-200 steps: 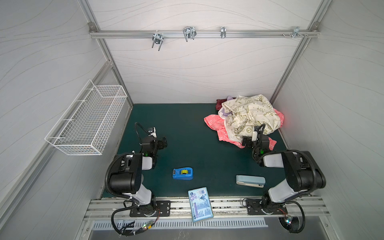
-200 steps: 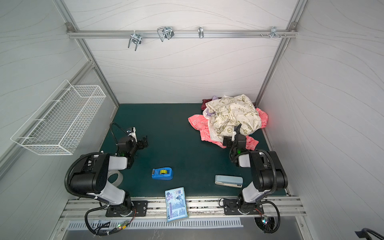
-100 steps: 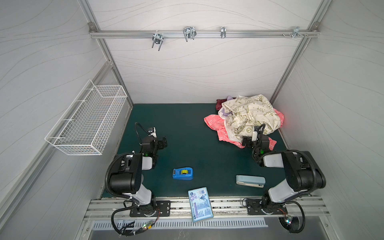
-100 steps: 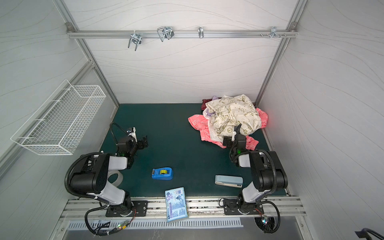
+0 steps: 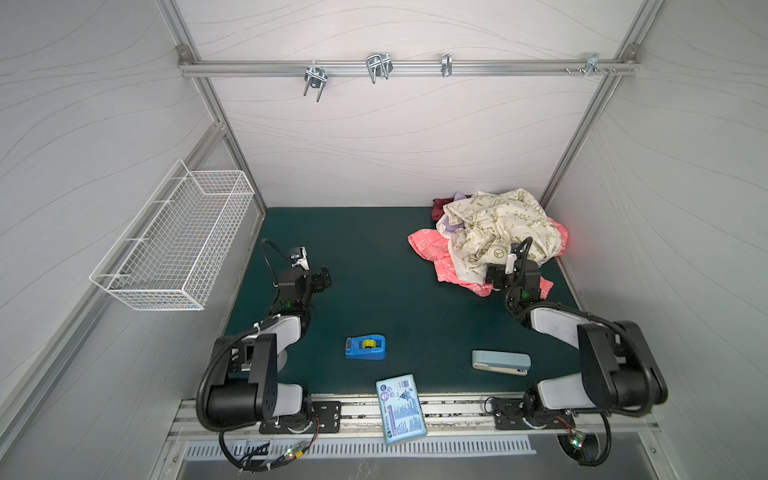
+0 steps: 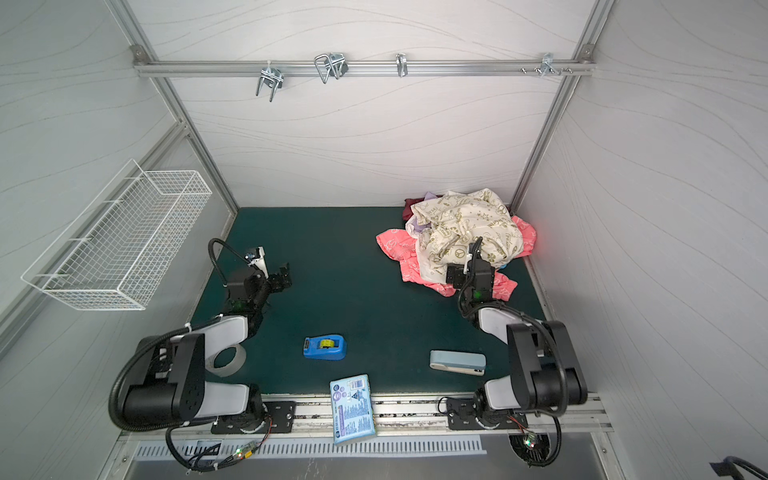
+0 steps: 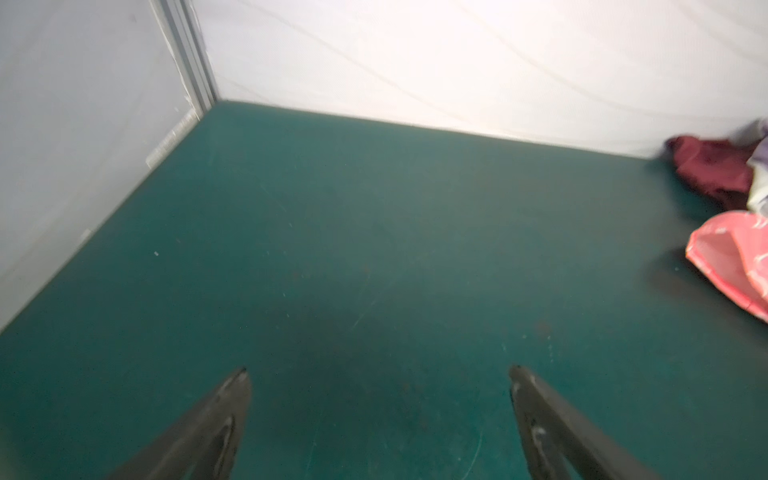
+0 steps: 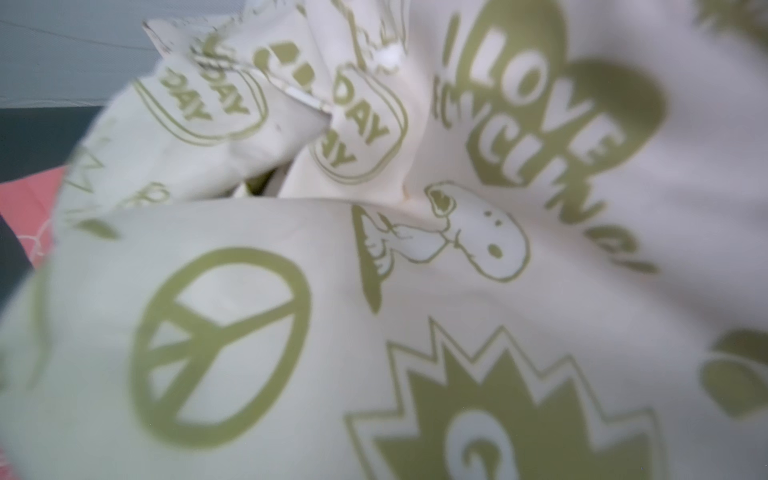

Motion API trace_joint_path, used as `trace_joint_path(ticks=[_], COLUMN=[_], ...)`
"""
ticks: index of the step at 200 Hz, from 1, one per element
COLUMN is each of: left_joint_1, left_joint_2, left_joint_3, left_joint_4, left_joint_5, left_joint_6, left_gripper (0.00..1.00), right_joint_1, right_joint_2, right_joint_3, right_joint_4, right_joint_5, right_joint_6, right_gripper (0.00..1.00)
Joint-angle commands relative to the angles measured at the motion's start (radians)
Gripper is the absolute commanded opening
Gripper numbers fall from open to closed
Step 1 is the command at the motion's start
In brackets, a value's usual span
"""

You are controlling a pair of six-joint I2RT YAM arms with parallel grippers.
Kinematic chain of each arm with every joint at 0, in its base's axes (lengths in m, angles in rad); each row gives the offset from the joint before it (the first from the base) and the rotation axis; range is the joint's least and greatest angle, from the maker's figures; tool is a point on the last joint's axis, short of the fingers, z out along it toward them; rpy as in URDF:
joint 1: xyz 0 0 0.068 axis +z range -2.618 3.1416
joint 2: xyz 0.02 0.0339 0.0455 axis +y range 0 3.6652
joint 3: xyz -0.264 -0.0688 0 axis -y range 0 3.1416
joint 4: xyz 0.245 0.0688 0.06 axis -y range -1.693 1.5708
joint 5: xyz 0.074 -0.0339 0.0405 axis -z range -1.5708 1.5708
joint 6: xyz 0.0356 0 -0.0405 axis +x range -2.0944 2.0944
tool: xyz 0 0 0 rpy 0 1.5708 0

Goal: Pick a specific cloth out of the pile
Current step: 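Reach the right gripper over the pile toward the pink garment while the left arm lifts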

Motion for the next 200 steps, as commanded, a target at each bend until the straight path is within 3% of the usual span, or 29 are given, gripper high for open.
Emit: trace_joint_path(ticks=[1,38,56,75,84,106,138,162,200], left_joint_1=[-0.004,-0.005,-0.005,-0.006,-0.009,-0.03,-0.118,-0.159,-0.178], left_joint_2=[-0.08,-0.155,-0.15,-0.146,-0.14,-0.123,-0.175,-0.217,-0.229], left_joint_3=[0.068,0.267,0.364,0.396,0.396,0.393,0.386,0.361,0.363], left_joint_4=[-0.127,-0.526,-0.697,-0.746,-0.739,-0.743,-0.861,-0.822,-0.803], left_joint_5=[-0.003,0.172,0.344,0.612,0.734,0.943,0.912,0.937,0.963], left_joint_6=[-0.038,-0.105,-0.145,-0.202,-0.234,-0.282,-0.176,-0.169,-0.168], left_gripper=[0.98,0.95,0.93,0.93,0.99,0.99,0.99,0.99,0.99], right_joint_1=[0.026,0.065,0.079,0.091,0.096,0.127,0.28,0.403,0.454], right_joint_2=[-0.102,-0.227,-0.274,-0.308,-0.314,-0.313,-0.251,-0.1,0.19], right_joint_3=[0.059,0.143,0.184,0.24,0.278,0.368,0.473,0.596,0.782], right_joint_4=[-0.226,-0.571,-0.7,-0.814,-0.872,-0.999,-1.072,-1.127,-1.167], right_joint_5=[0.044,0.114,0.125,0.121,0.121,0.083,0.042,0.007,-0.098], right_joint_6=[0.029,0.105,0.127,0.143,0.156,0.159,0.141,0.122,0.081], right_gripper=[0.99,0.99,0.99,0.99,0.99,0.99,0.99,0.99,0.99])
